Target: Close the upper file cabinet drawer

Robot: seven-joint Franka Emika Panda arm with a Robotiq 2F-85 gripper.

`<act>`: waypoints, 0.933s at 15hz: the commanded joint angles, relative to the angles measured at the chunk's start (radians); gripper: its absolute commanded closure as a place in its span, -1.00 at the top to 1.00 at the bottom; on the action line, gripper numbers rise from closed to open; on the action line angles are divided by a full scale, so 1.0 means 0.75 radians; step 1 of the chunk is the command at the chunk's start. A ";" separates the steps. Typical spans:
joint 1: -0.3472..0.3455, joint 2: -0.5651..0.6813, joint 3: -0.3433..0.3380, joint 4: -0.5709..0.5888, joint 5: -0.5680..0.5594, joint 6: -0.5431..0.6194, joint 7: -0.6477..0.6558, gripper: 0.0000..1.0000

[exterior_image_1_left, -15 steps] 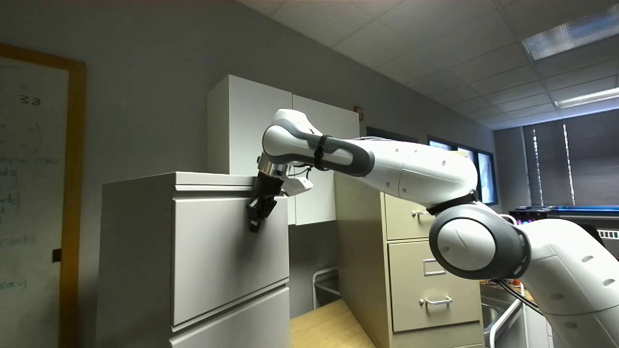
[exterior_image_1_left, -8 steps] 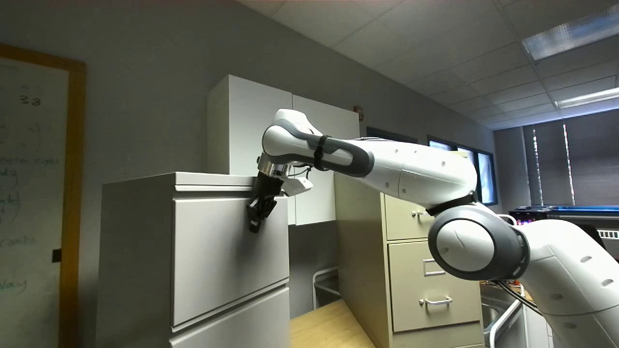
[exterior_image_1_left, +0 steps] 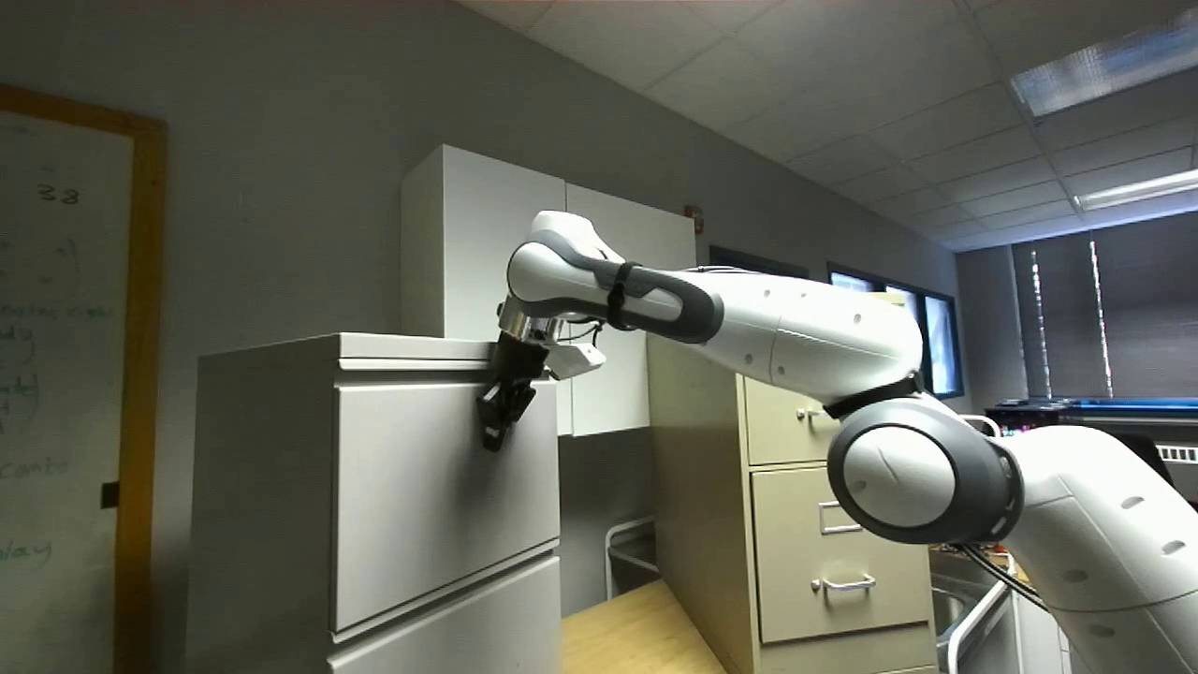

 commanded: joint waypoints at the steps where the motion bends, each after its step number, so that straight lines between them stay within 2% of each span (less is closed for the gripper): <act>1: 0.011 0.082 -0.004 0.106 -0.014 0.049 0.000 -1.00; 14: 0.011 0.084 -0.004 0.110 -0.014 0.047 0.000 -1.00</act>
